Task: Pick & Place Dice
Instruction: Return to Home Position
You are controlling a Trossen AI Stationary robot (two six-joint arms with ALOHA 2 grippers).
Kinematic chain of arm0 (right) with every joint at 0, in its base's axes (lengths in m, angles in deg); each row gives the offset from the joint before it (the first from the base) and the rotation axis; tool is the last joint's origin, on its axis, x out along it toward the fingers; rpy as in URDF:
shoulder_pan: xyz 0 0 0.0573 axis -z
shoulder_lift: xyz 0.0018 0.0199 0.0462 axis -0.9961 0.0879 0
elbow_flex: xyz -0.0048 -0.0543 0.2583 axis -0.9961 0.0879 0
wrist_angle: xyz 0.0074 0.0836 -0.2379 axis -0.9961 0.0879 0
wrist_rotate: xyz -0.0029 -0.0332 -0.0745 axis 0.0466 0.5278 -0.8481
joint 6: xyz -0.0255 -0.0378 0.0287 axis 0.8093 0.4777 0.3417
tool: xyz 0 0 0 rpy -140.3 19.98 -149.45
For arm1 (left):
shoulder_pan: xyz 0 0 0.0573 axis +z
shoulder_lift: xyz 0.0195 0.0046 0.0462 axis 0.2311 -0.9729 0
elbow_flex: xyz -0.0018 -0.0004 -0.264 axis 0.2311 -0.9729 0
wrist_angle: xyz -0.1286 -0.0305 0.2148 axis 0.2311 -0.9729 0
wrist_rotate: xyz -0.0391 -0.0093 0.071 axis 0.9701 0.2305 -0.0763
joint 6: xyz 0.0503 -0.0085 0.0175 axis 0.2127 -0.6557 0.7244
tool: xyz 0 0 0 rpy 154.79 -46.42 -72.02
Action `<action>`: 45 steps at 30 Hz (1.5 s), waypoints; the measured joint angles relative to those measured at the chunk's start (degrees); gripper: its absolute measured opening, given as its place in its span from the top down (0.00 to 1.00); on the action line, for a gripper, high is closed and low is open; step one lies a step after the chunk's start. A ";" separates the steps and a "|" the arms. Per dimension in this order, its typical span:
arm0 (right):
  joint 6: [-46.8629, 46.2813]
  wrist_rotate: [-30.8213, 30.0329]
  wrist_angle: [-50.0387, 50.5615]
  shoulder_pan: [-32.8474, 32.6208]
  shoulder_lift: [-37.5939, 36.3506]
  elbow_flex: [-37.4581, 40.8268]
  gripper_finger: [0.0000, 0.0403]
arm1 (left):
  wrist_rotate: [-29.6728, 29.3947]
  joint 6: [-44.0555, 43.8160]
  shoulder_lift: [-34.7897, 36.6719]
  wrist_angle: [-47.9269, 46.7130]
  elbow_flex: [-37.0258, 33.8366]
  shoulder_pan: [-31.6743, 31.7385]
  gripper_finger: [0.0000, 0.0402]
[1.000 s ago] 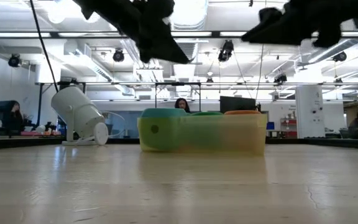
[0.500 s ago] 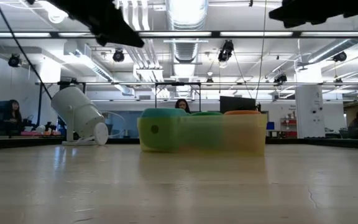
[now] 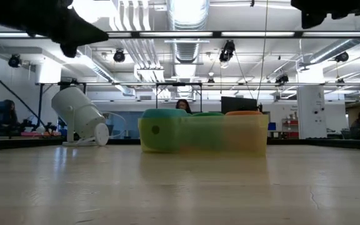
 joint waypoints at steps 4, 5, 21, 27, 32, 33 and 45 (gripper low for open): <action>-0.39 -0.02 -0.25 0.00 -3.73 1.95 0.98 | 0.31 -0.88 7.77 0.99 -4.41 0.00 0.99; -0.57 -0.02 -0.41 0.00 -4.64 2.62 0.98 | 0.31 -0.88 9.61 1.16 -5.45 0.00 0.99; -0.35 1.25 -1.61 0.00 -25.36 11.77 0.98 | 3.34 2.07 35.17 -2.57 -14.23 0.00 0.99; -0.54 1.08 0.24 0.00 -24.62 11.64 0.98 | 3.50 4.74 37.35 -4.47 -14.07 0.00 0.99; -1.05 1.34 0.08 0.00 -25.32 11.80 0.98 | 3.79 5.24 37.45 -4.67 -14.61 0.00 0.99; -1.25 1.34 0.10 0.00 -25.23 12.37 0.98 | 3.80 5.24 37.47 -4.69 -14.92 0.00 0.99; -3.16 1.27 -8.71 0.02 -25.25 22.62 0.98 | 3.80 5.19 37.41 -2.67 -20.63 0.09 0.99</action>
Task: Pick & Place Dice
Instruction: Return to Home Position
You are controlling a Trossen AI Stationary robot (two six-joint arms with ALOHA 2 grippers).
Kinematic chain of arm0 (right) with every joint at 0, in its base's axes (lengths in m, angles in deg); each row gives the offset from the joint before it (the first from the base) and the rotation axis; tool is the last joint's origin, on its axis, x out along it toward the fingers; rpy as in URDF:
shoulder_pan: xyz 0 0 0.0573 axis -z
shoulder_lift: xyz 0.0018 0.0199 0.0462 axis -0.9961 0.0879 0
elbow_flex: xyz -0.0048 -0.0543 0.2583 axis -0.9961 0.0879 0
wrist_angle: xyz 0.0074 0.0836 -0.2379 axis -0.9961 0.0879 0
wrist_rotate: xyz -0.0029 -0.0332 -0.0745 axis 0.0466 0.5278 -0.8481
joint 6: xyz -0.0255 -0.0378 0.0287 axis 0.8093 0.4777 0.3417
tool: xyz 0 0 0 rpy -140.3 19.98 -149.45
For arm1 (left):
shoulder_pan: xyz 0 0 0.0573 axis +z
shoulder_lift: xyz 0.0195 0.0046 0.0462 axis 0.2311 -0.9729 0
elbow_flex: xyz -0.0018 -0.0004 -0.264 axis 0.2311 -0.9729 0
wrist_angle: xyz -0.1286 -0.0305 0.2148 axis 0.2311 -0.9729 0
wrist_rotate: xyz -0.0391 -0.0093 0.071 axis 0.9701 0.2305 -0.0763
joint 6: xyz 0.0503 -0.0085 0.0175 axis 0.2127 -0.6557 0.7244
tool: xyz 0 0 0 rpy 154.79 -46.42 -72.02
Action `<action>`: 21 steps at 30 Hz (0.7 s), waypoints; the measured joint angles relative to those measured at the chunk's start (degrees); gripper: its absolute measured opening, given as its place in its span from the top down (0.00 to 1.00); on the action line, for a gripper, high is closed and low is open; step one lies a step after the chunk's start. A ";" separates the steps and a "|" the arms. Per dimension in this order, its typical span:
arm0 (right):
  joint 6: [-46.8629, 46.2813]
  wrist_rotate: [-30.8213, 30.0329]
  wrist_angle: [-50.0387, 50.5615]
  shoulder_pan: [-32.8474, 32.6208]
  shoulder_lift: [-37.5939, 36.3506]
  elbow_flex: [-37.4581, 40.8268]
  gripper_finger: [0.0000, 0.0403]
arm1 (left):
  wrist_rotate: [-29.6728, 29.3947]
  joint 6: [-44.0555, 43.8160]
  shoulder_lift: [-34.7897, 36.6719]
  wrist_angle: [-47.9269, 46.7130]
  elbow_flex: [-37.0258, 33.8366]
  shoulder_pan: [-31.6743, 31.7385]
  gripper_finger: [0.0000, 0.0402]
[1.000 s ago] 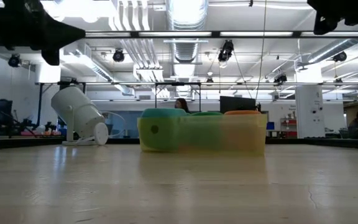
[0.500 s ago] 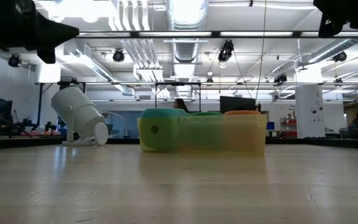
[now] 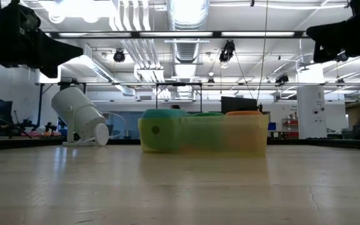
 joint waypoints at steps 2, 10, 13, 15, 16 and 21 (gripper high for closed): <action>-0.42 0.00 -3.27 0.00 -0.07 2.42 0.98 | 0.00 -0.02 0.01 -0.36 0.00 0.00 0.99; -0.81 -0.46 -0.43 0.00 0.66 2.64 0.98 | -0.02 0.10 0.01 -0.97 -0.02 0.00 0.99; -0.64 -0.46 0.60 0.00 0.75 2.64 0.98 | -0.02 1.05 0.01 -1.18 -0.04 0.02 0.99; 0.90 -0.46 0.90 0.00 0.79 2.64 0.98 | -0.02 1.69 0.01 -1.36 -0.04 0.01 0.99; 1.82 -0.46 0.97 0.00 0.81 2.64 0.98 | -0.02 2.22 0.01 -1.36 -0.05 0.00 0.99; 9.57 -0.48 1.00 0.00 0.79 2.64 0.98 | -0.02 2.43 0.01 -1.36 -0.07 0.00 0.99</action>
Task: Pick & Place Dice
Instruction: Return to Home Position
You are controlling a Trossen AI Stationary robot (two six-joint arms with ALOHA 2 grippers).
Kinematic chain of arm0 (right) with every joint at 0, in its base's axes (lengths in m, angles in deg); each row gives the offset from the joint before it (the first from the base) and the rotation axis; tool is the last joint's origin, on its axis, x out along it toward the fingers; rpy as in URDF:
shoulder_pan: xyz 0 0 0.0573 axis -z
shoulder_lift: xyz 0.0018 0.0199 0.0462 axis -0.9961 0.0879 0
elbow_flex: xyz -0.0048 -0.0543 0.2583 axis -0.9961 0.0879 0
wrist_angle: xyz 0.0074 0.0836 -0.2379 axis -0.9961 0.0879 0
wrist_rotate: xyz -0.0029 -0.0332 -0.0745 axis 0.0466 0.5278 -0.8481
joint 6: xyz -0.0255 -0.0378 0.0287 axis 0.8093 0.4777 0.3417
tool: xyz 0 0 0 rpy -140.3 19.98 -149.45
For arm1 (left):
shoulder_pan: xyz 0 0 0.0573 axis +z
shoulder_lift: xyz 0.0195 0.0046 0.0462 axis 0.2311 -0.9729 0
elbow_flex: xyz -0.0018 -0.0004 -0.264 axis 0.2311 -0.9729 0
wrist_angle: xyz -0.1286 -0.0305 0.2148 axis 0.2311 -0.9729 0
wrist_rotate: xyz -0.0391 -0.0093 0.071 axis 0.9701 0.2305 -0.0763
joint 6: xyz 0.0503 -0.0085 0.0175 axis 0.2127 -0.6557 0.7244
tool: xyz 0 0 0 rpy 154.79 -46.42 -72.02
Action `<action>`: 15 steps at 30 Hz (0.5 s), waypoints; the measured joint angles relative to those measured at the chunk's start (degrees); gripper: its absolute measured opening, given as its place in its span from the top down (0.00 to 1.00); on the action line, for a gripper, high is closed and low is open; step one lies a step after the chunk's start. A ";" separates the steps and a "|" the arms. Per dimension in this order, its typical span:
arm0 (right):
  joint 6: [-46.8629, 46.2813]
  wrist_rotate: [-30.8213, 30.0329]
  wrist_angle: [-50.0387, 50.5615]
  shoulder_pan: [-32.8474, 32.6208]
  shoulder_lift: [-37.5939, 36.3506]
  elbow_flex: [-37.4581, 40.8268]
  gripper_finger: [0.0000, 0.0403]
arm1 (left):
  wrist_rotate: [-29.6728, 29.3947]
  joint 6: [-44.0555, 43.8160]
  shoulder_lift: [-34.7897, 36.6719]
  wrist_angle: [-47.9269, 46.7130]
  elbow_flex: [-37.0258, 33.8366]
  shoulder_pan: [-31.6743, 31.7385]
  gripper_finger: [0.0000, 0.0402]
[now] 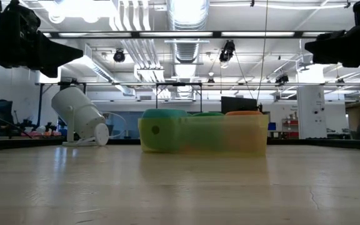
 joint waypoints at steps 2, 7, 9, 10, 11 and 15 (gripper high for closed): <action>3.91 0.00 0.00 0.00 0.00 0.00 0.98 | 0.00 -0.04 0.00 -0.07 0.02 0.00 0.99; 10.14 0.00 -0.01 0.00 0.00 0.00 0.98 | 0.00 -0.04 0.00 -0.07 0.02 0.00 0.99; 11.95 -0.02 -0.01 0.00 0.00 0.00 0.98 | 0.00 -0.06 0.00 -0.07 0.02 0.00 0.99; 12.71 -0.02 -0.01 0.00 0.00 0.00 0.98 | 0.00 -0.06 0.00 -0.07 0.02 0.00 0.99; 13.33 -0.02 -0.01 0.00 0.01 0.00 0.98 | 0.00 -0.07 0.00 -0.08 0.02 0.00 0.99; 14.25 -0.02 -0.01 0.00 0.00 0.00 0.98 | 0.00 -0.09 0.00 -0.09 0.02 0.00 0.99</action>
